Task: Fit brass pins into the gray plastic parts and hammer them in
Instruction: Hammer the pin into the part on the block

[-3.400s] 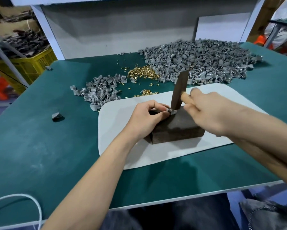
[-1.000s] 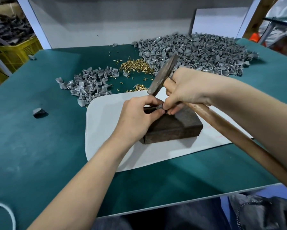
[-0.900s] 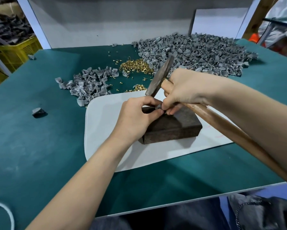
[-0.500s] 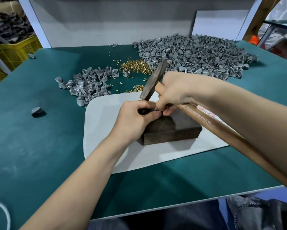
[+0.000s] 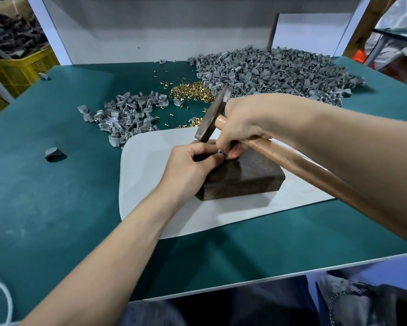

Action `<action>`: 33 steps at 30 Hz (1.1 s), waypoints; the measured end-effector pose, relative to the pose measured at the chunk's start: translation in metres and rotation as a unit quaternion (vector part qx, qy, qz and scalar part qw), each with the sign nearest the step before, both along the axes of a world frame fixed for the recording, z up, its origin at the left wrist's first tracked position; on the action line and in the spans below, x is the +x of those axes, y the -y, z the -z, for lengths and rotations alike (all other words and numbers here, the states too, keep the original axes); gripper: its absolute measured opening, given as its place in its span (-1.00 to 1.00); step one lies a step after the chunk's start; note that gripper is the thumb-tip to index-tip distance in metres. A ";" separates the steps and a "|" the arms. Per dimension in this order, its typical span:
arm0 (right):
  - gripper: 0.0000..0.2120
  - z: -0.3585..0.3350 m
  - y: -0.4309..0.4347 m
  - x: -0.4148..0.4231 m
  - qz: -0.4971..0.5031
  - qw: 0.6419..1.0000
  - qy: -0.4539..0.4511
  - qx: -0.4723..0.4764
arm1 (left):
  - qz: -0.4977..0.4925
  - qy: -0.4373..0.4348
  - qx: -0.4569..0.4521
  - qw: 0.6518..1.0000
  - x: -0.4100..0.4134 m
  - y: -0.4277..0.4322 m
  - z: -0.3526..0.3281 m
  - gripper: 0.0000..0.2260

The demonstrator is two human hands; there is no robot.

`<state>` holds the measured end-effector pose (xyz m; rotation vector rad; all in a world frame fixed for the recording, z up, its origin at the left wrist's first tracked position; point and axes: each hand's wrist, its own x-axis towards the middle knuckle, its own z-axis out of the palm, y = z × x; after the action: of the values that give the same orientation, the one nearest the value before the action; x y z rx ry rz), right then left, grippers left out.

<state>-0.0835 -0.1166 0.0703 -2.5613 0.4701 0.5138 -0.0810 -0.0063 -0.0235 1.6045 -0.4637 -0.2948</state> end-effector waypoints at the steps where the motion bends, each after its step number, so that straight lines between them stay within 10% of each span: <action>1: -0.81 0.000 0.001 0.000 0.000 1.000 -0.002 0.001 | -0.001 0.001 0.001 1.000 0.000 0.000 0.000 -0.89; 21: -0.84 -0.016 0.026 -0.031 0.097 0.967 0.103 0.210 | -0.001 0.011 -0.017 1.000 0.002 0.002 0.001 -0.88; 33: -0.70 -0.011 0.019 -0.069 0.091 0.978 0.145 0.119 | -0.009 0.030 -0.022 0.999 0.003 0.001 0.001 -0.91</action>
<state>-0.1530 -0.1359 0.0816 -2.2848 0.4974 0.1190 -0.0782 -0.0070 -0.0241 1.5780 -0.4975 -0.2213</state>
